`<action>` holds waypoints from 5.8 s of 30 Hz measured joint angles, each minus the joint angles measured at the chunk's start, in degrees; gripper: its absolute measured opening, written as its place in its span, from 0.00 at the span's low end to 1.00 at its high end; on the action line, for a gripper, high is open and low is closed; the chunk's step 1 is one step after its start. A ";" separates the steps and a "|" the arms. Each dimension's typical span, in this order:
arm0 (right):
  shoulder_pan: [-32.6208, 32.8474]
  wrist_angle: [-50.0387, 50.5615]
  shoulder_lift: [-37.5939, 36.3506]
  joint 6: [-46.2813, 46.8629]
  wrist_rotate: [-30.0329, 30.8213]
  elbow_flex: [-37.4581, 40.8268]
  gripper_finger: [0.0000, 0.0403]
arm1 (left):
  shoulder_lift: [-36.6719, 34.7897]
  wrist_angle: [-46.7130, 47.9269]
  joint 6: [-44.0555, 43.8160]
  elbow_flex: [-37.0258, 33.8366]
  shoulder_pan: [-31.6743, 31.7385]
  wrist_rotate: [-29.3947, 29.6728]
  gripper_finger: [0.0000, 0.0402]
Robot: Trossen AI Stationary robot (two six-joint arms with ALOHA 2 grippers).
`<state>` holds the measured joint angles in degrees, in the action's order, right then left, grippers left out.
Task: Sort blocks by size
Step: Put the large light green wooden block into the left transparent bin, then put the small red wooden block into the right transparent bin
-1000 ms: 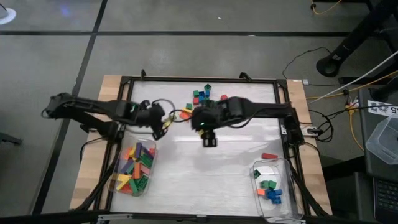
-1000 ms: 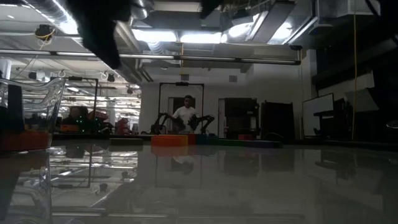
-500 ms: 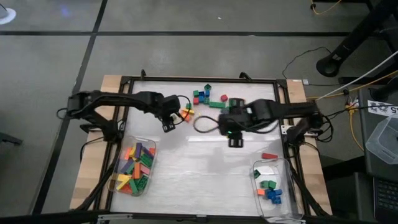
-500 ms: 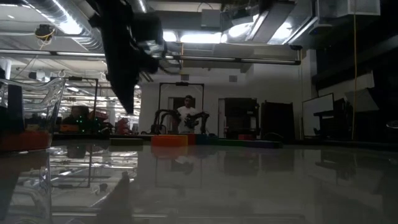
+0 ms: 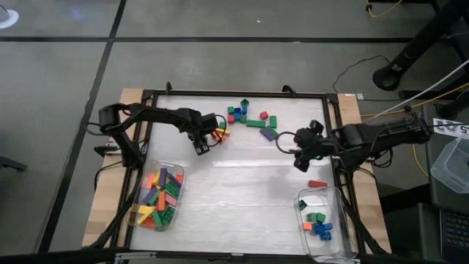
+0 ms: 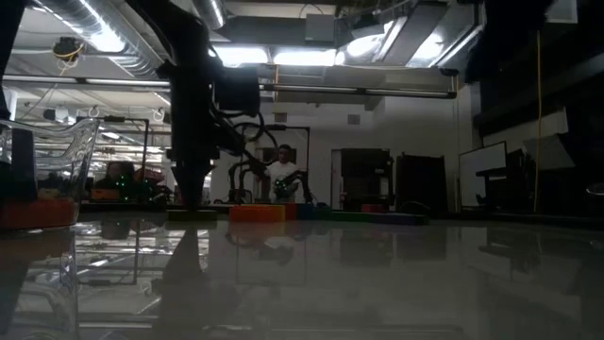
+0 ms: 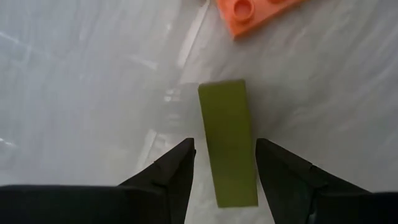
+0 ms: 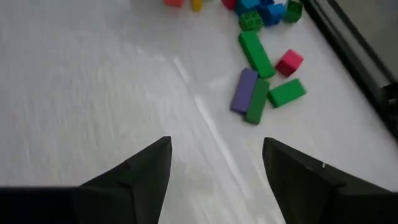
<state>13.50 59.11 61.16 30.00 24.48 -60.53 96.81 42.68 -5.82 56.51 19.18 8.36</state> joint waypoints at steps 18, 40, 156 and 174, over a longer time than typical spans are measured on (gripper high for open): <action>0.00 -13.43 -3.77 16.42 1.67 24.93 0.62 | 5.37 -2.46 2.36 0.29 1.44 -2.71 0.32; -25.86 -58.77 13.54 3.01 0.39 27.47 0.62 | -14.90 19.93 -5.84 8.92 -4.61 -24.25 0.19; 10.40 -28.93 1.78 30.16 -40.69 9.24 0.36 | -15.67 -26.93 5.43 -7.34 -10.24 1.09 0.41; 31.91 -14.26 1.67 53.94 -38.43 9.24 0.44 | -15.67 -27.26 5.39 -7.34 -10.01 1.04 0.39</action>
<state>45.41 44.84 62.83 83.94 -13.96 -51.29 81.14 15.42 -0.43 49.17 9.17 9.41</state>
